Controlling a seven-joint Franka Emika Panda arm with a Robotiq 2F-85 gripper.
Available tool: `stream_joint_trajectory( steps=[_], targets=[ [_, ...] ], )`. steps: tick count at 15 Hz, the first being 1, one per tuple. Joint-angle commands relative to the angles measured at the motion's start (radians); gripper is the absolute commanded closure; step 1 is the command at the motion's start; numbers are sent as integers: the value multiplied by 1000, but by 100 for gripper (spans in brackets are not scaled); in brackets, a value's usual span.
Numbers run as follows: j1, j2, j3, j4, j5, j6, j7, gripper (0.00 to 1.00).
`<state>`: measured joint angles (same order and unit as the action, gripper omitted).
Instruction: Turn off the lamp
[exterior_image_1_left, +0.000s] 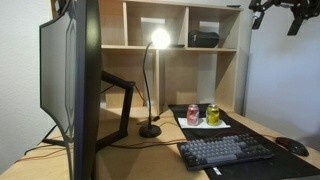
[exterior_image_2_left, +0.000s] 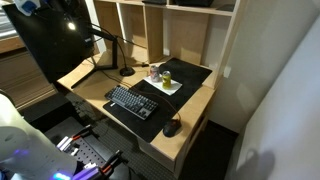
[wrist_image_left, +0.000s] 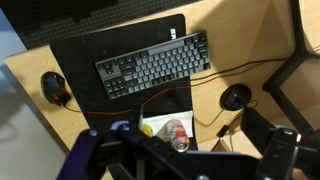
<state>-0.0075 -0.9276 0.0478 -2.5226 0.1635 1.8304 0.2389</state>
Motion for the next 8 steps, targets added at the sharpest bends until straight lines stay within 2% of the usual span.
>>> stream_joint_trajectory(
  steps=[1,3,4,5,8],
  targets=[
    [-13,2,7,6,8,-3,-3,0],
    [-14,2,5,10,8,-3,-1,0],
    [-25,33,50,-2,-8,-4,43,0],
    [-18,72,70,5,43,-36,112,0],
    [-23,163,138,11,144,3,277,0]
  ],
)
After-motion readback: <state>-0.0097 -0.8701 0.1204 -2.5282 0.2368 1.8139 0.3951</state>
